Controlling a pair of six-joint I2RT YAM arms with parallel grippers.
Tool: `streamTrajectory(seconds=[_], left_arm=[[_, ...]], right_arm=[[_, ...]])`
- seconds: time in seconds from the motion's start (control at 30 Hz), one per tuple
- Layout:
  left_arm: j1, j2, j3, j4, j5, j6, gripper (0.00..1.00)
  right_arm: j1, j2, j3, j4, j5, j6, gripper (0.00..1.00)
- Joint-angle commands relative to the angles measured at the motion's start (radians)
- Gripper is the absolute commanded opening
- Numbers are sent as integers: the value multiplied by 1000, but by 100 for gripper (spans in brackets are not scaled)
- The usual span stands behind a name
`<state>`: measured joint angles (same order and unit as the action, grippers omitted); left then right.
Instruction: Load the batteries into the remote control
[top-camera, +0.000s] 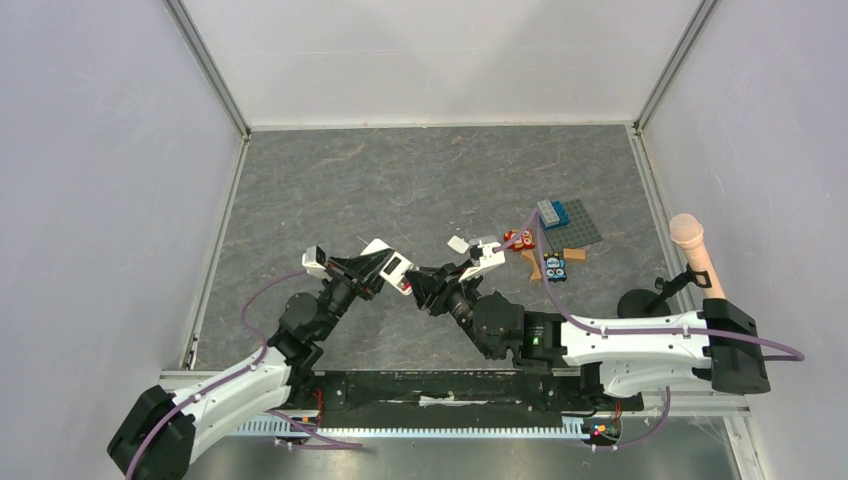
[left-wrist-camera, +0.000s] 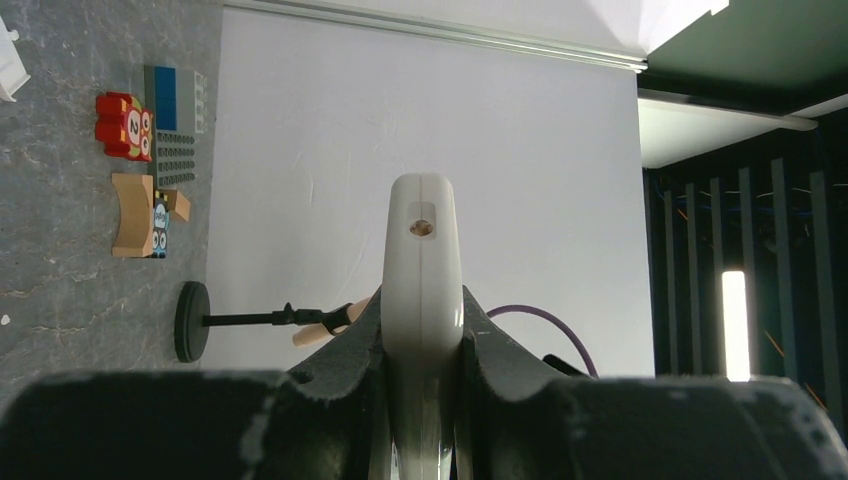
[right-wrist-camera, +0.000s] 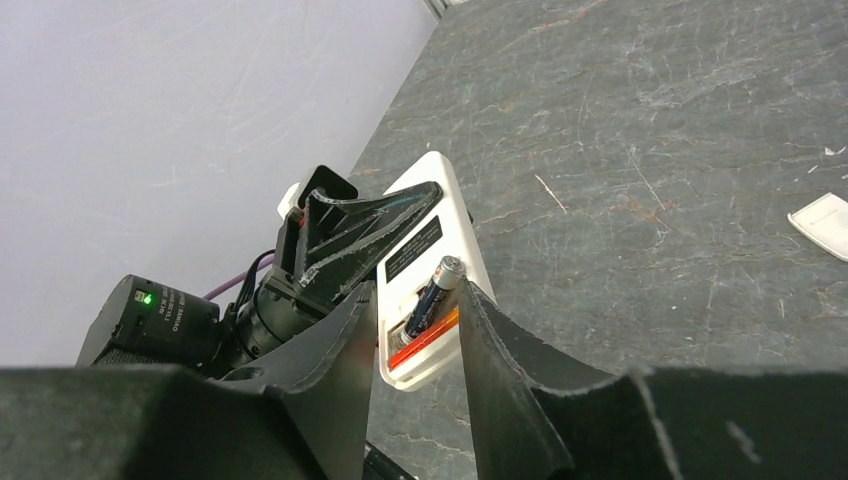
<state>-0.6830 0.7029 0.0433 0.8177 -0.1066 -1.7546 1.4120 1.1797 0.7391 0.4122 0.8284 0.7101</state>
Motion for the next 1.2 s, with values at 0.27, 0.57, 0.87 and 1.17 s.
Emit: streamTrajectory(seconds=[0.27, 0.57, 0.87, 1.17], left_arm=[[-1, -66, -26, 49, -15, 21, 2], [-1, -117, -29, -17, 57, 93, 2], [-1, -90, 6, -69, 68, 75, 2], [-1, -75, 29, -121, 72, 25, 2]], right_arm=[[1, -119, 92, -231, -11, 19, 40], [-16, -47, 302, -482, -175, -210, 40], [-21, 100, 479, -702, -295, -332, 71], [-21, 203, 590, -825, -307, -384, 80]])
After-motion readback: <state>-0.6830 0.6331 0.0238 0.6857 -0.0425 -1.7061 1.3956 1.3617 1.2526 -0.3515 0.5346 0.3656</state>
